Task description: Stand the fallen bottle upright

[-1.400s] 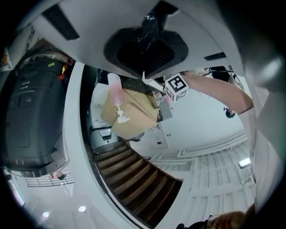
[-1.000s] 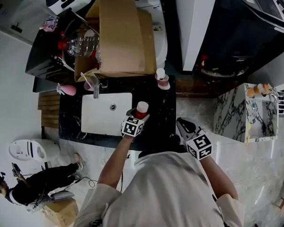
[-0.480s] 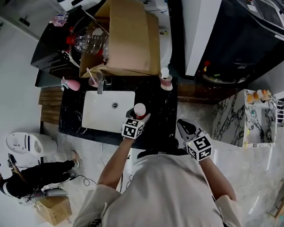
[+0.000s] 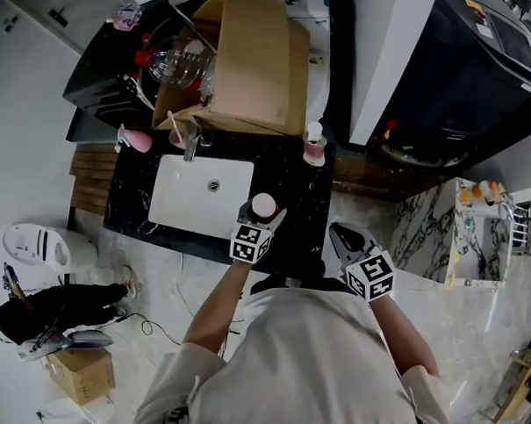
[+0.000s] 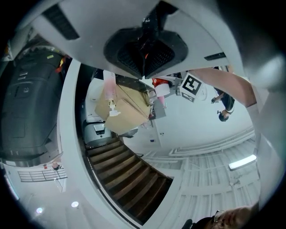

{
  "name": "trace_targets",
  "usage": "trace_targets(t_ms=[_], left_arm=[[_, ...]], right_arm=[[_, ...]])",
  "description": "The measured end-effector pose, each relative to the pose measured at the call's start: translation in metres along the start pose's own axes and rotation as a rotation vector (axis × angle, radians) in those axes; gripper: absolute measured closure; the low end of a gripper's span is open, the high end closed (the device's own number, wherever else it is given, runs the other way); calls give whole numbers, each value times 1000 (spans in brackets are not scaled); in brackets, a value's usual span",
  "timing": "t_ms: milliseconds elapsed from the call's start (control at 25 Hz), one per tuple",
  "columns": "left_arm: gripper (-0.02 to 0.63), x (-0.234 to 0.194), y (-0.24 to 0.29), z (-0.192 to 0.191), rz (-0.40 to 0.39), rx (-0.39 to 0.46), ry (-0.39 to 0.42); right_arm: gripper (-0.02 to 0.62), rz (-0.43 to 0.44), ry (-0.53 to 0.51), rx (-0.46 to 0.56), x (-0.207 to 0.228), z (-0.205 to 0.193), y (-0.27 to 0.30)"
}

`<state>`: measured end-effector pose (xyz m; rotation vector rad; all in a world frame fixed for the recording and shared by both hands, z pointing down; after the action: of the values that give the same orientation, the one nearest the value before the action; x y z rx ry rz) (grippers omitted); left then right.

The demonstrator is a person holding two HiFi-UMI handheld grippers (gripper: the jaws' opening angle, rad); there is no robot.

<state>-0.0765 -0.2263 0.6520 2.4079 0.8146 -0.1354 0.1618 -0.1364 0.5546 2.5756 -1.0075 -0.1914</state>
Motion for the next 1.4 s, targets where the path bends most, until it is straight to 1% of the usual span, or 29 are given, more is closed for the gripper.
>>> trace_targets(t_ms=[240, 440, 640, 880, 1120, 1400], left_arm=[[316, 12, 2, -21, -4, 7, 2], [311, 23, 0, -25, 6, 29, 55], [304, 20, 1, -36, 27, 50, 57], [263, 23, -2, -29, 51, 51, 28], [259, 27, -9, -22, 38, 68, 34], [256, 30, -24, -11, 28, 112, 32]], right_arm=[[557, 19, -20, -12, -4, -4, -3], [557, 33, -16, -23, -6, -11, -3], [557, 55, -19, -31, -12, -17, -1], [557, 60, -21, -23, -14, -17, -4], [557, 64, -23, -11, -16, -16, -5], [557, 70, -30, -2, -19, -12, -2]])
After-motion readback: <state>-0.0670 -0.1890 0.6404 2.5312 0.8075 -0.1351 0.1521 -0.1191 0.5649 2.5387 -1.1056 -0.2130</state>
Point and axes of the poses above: the fingertips, and each gripper's own axes: y forward along the fingers, x to its right, z out of its top, the point moved 8 cm from there along -y, backward along the fingers, and after that the axes turned 14 degrees about -y, right-handed, at the moved point
